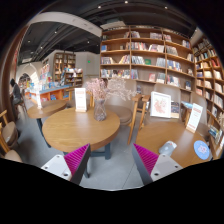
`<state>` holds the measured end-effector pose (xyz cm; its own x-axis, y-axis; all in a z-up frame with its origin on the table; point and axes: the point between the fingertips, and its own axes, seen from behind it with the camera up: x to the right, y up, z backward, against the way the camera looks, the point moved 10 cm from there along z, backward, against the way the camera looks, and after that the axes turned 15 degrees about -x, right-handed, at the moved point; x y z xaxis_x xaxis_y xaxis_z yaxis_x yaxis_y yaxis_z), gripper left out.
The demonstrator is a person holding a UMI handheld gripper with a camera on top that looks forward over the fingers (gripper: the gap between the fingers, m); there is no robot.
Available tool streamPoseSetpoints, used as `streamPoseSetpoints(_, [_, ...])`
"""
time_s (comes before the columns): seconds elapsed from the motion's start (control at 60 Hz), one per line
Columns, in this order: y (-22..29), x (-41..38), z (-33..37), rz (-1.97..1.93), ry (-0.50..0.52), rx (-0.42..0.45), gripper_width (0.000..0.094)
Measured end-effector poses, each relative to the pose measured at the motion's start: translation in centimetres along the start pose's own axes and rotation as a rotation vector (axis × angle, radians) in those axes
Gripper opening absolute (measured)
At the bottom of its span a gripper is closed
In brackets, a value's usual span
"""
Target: Arrange mouse
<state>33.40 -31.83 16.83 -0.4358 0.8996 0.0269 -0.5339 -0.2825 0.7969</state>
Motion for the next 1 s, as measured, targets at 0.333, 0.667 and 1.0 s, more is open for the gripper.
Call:
streamPoseSetpoints(0.333, [-1.5,7.4,-1.9,-0.072,-0.125,-0.051,0.0856])
streamPoseSetpoints(0.667, [-4.1,15.8,-3.5,-0.154,-0.282,-0.104,0.0854])
streamPoseSetpoints(1.0, [-4.8,20.5,-6.5,-0.211,-0.312,-0.136,0.0853])
